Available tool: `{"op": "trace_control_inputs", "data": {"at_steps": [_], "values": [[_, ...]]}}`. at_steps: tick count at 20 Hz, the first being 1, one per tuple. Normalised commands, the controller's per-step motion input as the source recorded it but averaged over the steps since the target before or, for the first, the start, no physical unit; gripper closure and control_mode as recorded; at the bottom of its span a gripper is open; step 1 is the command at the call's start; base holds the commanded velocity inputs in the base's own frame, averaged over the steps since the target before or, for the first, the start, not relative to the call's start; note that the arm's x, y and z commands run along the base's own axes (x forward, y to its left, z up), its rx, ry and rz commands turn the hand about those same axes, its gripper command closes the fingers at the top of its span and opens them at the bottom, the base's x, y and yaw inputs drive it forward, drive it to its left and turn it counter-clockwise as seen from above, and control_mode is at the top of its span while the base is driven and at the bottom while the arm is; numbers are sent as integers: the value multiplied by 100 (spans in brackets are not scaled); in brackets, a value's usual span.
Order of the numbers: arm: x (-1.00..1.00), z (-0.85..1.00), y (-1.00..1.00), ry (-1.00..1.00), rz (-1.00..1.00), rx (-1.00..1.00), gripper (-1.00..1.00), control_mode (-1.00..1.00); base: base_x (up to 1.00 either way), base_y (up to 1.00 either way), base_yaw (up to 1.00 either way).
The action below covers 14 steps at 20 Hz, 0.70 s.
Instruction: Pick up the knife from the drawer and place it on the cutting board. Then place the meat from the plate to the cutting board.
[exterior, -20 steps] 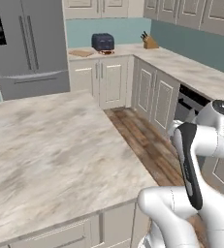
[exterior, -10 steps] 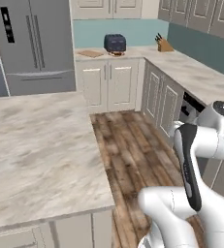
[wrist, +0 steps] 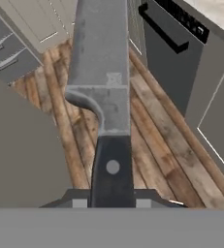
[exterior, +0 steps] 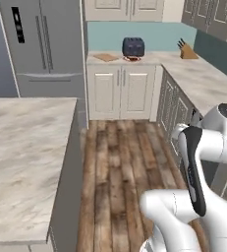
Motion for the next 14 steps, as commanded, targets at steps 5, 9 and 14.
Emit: {"op": "trace_control_inputs", "data": {"at_steps": [5,9,14], "values": [[0,0,0,0,0,0,100,100,100,-84,34],[0,0,0,0,0,0,100,100,100,-56,28],[0,0,0,0,0,0,100,100,100,-45,13]]}}
